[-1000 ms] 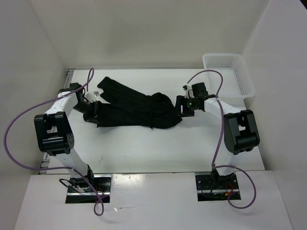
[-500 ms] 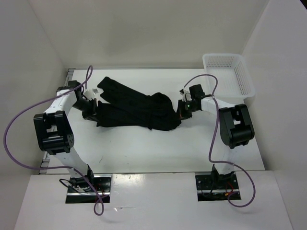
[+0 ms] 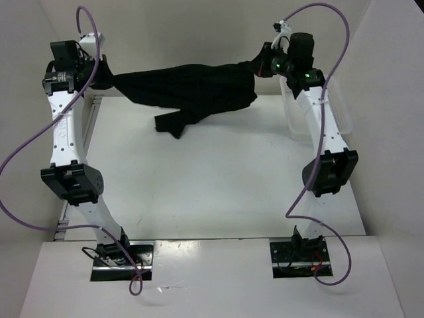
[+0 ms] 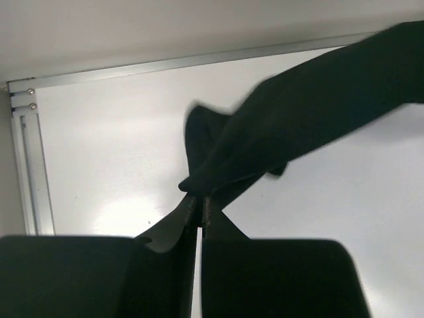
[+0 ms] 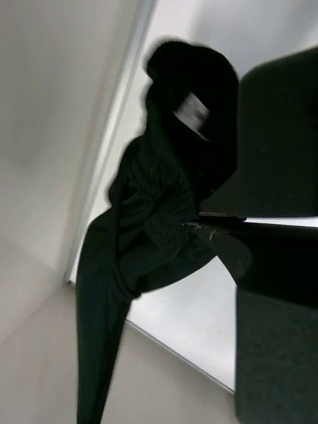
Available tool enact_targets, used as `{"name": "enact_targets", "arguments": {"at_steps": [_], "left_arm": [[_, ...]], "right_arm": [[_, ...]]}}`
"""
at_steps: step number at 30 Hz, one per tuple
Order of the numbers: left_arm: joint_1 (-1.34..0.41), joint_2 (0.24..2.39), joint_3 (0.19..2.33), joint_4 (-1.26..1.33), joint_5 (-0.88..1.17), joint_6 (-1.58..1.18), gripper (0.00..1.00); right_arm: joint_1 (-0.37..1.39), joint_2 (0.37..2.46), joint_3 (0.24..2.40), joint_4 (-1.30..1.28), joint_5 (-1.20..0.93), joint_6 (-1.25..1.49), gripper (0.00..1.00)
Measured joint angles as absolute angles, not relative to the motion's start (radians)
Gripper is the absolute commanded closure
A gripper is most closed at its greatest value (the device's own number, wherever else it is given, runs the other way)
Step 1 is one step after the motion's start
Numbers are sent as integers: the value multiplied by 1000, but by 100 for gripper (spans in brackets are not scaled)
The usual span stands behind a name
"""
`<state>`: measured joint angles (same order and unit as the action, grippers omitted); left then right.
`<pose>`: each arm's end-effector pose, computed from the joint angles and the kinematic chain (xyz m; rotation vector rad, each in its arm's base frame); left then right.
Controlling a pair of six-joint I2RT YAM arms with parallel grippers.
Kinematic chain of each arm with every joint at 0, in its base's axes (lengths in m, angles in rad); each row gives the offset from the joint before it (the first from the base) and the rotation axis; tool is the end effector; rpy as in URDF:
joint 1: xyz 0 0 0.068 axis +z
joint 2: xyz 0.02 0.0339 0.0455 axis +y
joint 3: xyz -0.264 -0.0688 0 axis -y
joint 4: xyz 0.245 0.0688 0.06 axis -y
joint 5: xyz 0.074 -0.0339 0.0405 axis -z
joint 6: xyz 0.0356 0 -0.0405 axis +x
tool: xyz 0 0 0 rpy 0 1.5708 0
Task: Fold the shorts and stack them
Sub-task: Flatten the shorts out
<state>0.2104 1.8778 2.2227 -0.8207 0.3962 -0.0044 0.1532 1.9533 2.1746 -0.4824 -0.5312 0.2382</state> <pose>0.3990 0.0712 0.4555 0.0290 2.0175 -0.2743 0.4376 0.0858 0.4437 -0.3029 1.8369 0.7584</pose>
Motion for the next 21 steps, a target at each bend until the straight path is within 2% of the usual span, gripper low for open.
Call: {"name": "enact_targets", "arguments": {"at_steps": [2, 7, 15, 18, 21], "left_arm": [[214, 1819, 2176, -816, 389, -5, 100], [219, 1627, 1845, -834, 355, -4, 100], [228, 1575, 1247, -911, 304, -5, 100], [230, 1575, 1075, -982, 293, -4, 100], [231, 1568, 984, -1018, 267, -4, 99]], "right_arm": [[142, 1878, 2086, -468, -525, 236, 100], [143, 1690, 1690, -444, -498, 230, 100], [185, 1598, 1058, -456, -491, 309, 100], [225, 1555, 909, -514, -484, 361, 100], [277, 1507, 871, -553, -466, 406, 100]]}}
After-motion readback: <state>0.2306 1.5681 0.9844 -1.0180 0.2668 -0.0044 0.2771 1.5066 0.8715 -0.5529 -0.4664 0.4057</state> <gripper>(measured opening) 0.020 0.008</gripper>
